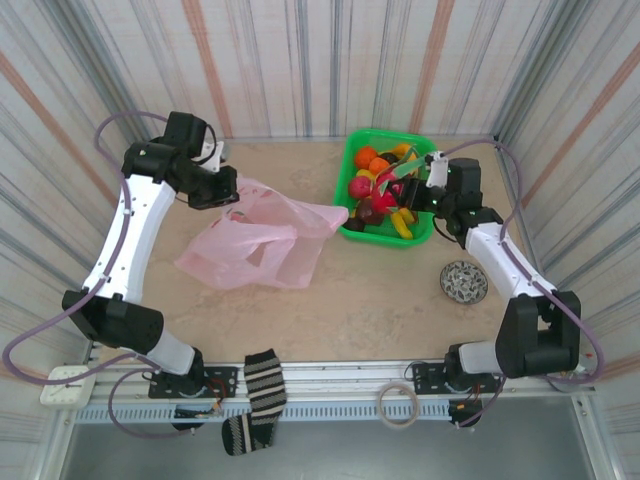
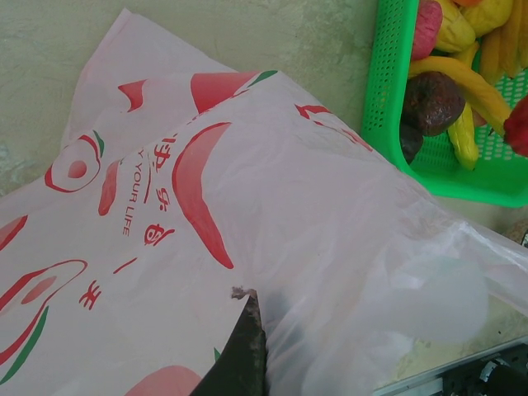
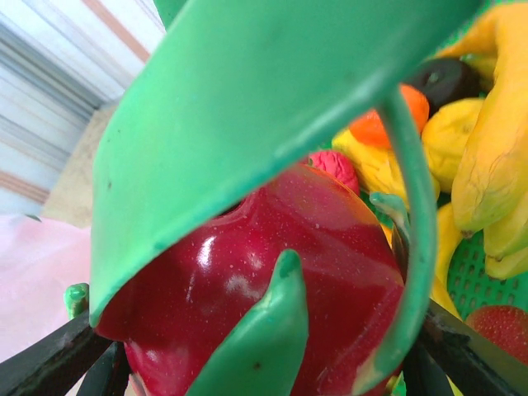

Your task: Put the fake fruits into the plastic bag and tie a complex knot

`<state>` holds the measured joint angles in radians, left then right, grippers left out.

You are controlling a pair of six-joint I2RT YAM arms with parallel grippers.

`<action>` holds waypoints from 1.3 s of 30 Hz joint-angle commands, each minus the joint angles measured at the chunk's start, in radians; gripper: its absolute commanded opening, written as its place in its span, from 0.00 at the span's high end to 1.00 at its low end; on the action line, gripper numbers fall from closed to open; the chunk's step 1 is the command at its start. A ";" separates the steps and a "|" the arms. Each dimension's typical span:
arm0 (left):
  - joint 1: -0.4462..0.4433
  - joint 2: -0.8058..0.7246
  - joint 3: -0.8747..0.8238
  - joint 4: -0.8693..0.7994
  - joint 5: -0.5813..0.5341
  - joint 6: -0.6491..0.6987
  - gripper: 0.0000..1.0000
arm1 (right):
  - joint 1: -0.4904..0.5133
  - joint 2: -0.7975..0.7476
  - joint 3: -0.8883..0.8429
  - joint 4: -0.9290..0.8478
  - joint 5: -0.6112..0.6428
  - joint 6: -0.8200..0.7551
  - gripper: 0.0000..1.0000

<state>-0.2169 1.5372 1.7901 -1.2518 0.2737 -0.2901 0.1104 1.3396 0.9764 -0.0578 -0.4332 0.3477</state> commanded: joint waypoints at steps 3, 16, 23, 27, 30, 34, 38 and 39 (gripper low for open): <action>-0.005 -0.010 -0.003 0.006 0.022 -0.014 1.00 | -0.011 -0.118 -0.001 0.069 -0.049 0.056 0.64; -0.007 0.014 -0.001 0.006 0.028 -0.014 1.00 | 0.095 -0.574 -0.132 -0.134 -0.103 0.101 0.65; -0.004 0.037 -0.001 0.008 0.024 -0.019 1.00 | 0.288 -0.756 -0.202 -0.193 -0.062 0.087 0.67; -0.002 0.043 0.010 0.011 0.040 -0.021 1.00 | 0.447 -0.815 -0.296 -0.095 -0.015 0.097 0.67; -0.003 0.044 0.013 0.008 0.050 -0.022 1.00 | 0.565 -0.800 -0.364 0.037 0.041 0.086 0.67; -0.004 0.043 0.002 0.006 0.056 -0.023 1.00 | 0.710 -0.686 -0.373 0.130 0.133 -0.020 0.67; -0.004 0.041 -0.003 0.005 0.069 -0.008 1.00 | 0.738 -0.540 -0.374 0.266 0.144 -0.052 0.67; -0.004 0.040 -0.003 0.003 0.073 -0.003 1.00 | 0.740 -0.511 -0.375 0.303 0.138 -0.055 0.67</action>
<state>-0.2184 1.5768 1.7901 -1.2484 0.3168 -0.2966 0.8452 0.7856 0.5900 0.0212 -0.3336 0.3431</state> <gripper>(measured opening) 0.046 0.752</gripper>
